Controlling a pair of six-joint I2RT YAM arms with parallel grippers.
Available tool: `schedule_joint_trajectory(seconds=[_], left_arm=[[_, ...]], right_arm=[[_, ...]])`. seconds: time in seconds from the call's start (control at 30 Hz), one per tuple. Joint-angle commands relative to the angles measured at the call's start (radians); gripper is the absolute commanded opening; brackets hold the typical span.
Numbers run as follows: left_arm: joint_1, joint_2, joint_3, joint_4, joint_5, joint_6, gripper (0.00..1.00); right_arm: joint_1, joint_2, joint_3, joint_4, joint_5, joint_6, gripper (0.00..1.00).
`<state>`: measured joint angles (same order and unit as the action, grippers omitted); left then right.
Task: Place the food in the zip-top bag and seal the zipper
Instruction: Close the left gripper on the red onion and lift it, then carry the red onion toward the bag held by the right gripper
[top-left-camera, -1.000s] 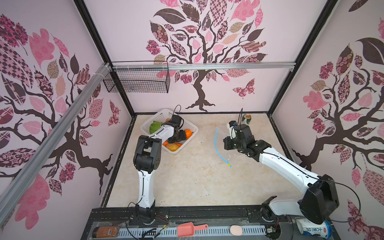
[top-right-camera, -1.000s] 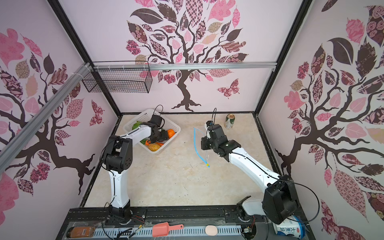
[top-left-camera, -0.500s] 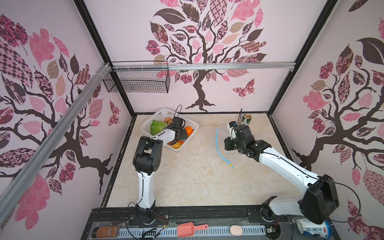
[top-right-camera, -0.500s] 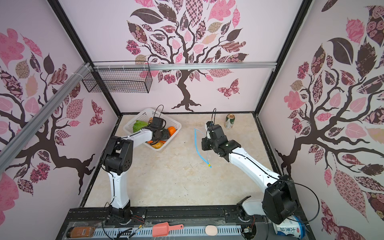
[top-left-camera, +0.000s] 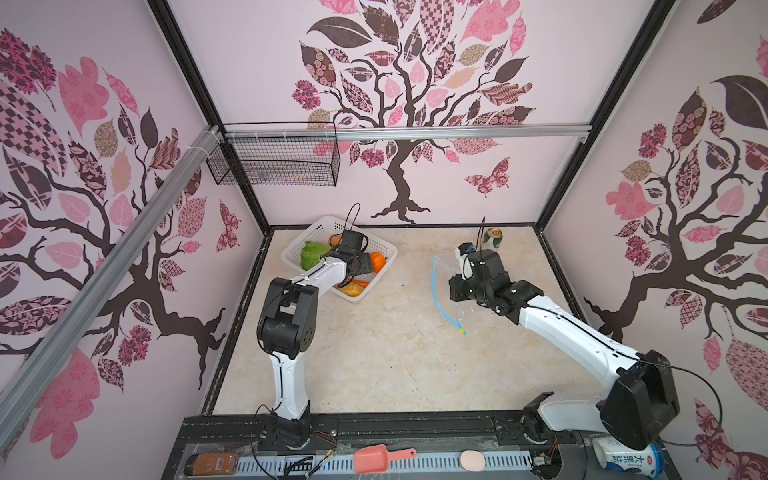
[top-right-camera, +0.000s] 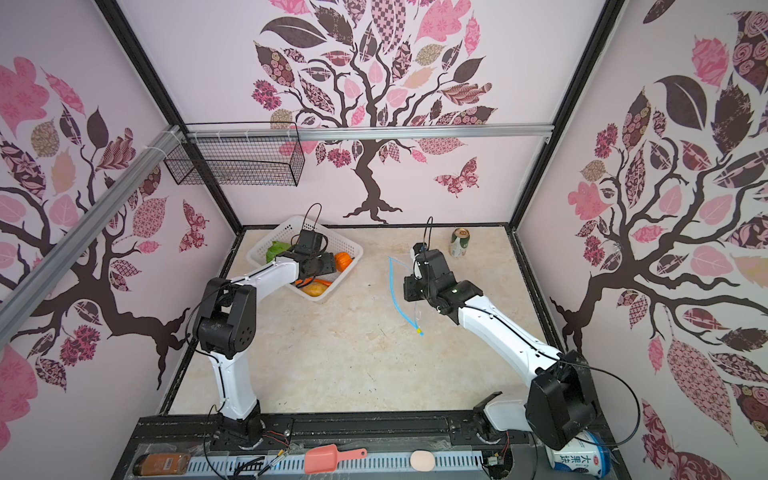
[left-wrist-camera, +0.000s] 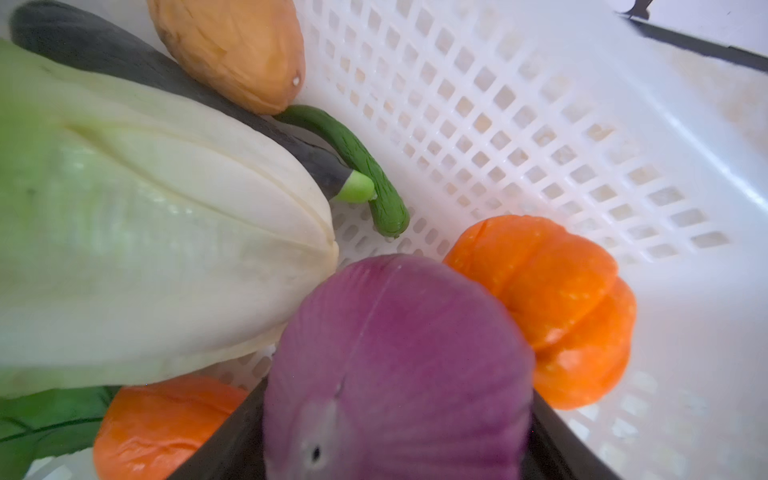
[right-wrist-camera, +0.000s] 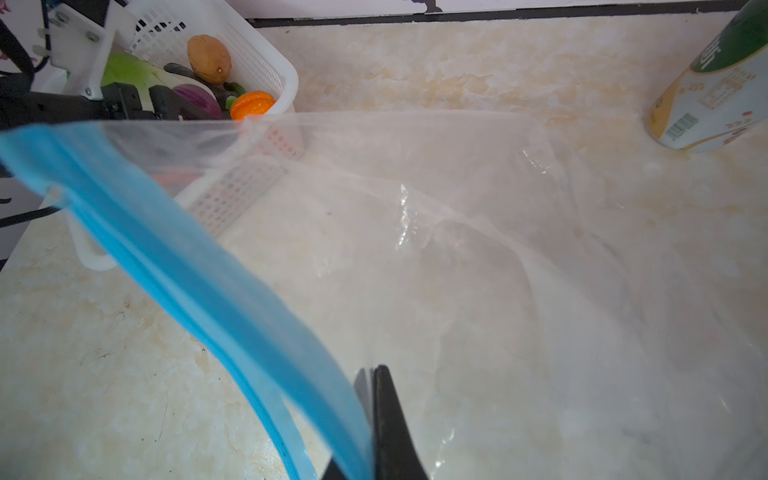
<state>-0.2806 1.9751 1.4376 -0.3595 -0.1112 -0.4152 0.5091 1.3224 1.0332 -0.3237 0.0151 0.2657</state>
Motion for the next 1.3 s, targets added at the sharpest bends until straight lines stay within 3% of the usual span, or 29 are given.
schedule_joint_trajectory(seconds=[0.0, 0.27, 0.83, 1.07, 1.27], left_arm=[[0.015, -0.038, -0.01, -0.027, 0.005, -0.016, 0.2], [0.048, -0.053, 0.019, -0.084, 0.111, -0.04, 0.2], [0.061, -0.341, -0.082, -0.115, 0.581, -0.06, 0.22], [0.0, -0.483, -0.219, 0.02, 0.748, -0.076, 0.23], [-0.1, -0.534, -0.288, 0.118, 0.783, -0.107, 0.23]], right_arm=[[-0.001, -0.051, -0.004, 0.013, 0.003, 0.006, 0.0], [-0.001, -0.052, -0.004, 0.011, 0.006, 0.004, 0.0], [-0.002, -0.034, 0.023, 0.046, -0.023, 0.073, 0.0], [-0.002, 0.042, 0.057, 0.138, -0.119, 0.178, 0.0], [-0.001, 0.11, 0.087, 0.208, -0.212, 0.252, 0.0]])
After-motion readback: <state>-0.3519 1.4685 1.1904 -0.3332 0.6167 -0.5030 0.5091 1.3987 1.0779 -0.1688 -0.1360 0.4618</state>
